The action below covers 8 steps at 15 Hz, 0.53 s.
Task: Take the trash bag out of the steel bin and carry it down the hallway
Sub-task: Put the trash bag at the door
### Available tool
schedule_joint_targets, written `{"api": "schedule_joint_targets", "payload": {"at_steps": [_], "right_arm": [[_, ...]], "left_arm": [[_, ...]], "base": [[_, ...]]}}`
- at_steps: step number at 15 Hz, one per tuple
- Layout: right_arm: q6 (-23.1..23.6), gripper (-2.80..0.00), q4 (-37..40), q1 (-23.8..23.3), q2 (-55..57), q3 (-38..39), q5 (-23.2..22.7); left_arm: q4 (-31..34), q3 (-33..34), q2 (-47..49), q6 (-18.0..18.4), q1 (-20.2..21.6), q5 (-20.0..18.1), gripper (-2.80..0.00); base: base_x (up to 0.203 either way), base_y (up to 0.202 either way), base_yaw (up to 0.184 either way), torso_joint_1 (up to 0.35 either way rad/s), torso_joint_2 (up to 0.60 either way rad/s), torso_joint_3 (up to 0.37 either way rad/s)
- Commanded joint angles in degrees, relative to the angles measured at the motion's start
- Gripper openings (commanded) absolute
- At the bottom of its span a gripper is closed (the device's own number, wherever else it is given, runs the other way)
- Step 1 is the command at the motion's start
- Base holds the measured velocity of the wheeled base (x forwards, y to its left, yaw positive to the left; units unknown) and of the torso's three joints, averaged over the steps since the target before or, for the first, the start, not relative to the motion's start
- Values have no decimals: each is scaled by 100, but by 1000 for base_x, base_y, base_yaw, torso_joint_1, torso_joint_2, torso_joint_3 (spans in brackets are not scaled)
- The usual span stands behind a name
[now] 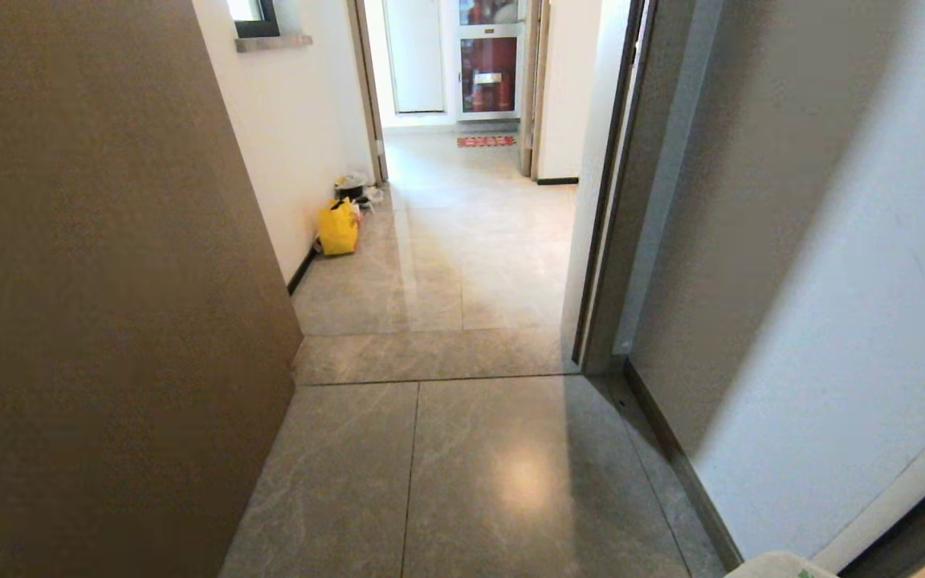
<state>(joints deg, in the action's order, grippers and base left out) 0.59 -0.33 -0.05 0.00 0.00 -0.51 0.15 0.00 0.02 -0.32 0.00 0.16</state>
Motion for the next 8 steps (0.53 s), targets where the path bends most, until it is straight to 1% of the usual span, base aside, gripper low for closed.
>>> {"api": "schedule_joint_targets", "payload": {"at_steps": [1,6,7,8], "right_arm": [[3,-280,-2,-4,9,0,-2],[3,-280,-2,-4,9,0,-2],[3,-280,-2,-4,9,0,-2],[3,-280,-2,-4,9,0,-2]], "left_arm": [[3,0,-2,-3,0,2,-280],[3,0,-2,-1,0,2,-280],[3,0,-2,6,0,2,-280],[3,0,-2,15,0,2,-280]], "base": [[190,0,-3,6,2,2],[188,0,0,3,1,5],[123,0,7,7,6,1],[0,0,0,0,0,0]]}}
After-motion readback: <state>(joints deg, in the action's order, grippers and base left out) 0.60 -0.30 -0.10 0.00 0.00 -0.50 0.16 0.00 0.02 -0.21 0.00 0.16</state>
